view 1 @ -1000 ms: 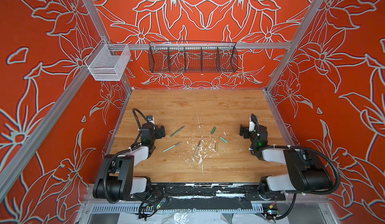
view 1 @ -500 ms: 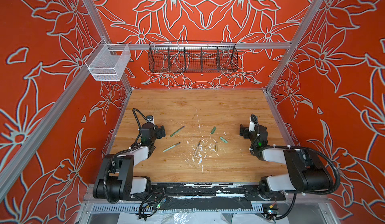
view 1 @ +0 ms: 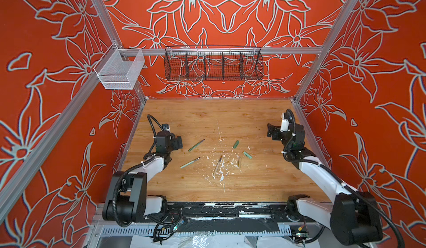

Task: Insert the pens into the pen caps
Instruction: 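Reach the right gripper to a green pen cap while the left arm rises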

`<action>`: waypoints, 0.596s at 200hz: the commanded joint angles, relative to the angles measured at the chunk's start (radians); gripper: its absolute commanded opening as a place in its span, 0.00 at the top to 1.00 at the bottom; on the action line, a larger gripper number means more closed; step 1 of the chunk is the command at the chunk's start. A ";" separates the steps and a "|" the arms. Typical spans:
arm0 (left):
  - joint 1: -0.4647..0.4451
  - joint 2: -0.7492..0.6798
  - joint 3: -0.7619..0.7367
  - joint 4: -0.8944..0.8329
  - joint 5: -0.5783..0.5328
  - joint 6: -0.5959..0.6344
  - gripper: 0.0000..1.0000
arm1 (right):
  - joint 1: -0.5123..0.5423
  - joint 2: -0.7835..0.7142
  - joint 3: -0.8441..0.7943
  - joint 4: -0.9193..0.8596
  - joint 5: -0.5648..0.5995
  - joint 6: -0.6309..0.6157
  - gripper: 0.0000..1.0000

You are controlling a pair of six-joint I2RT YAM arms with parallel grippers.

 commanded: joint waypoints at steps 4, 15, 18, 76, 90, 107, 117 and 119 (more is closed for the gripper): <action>0.000 -0.103 0.158 -0.289 -0.045 -0.095 0.03 | 0.052 -0.038 0.100 -0.352 -0.084 0.134 0.09; -0.003 -0.141 0.216 -0.402 -0.019 -0.160 0.03 | 0.094 -0.040 0.155 -0.463 -0.085 0.153 0.12; -0.003 -0.150 0.228 -0.429 -0.001 -0.169 0.03 | 0.108 -0.038 0.169 -0.499 -0.080 0.155 0.13; -0.106 -0.478 0.171 -0.580 0.289 -0.214 0.03 | 0.334 0.111 0.375 -0.880 -0.036 0.241 0.31; -0.106 -0.592 0.100 -0.570 0.267 -0.273 0.03 | 0.375 0.123 0.360 -0.840 -0.051 0.290 0.35; -0.106 -0.712 0.041 -0.576 0.265 -0.290 0.03 | 0.407 0.145 0.326 -0.764 -0.093 0.353 0.39; -0.105 -0.767 0.020 -0.585 0.267 -0.300 0.03 | 0.419 0.166 0.313 -0.731 -0.103 0.386 0.44; -0.105 -0.775 0.015 -0.583 0.267 -0.304 0.03 | 0.422 0.170 0.311 -0.725 -0.104 0.393 0.45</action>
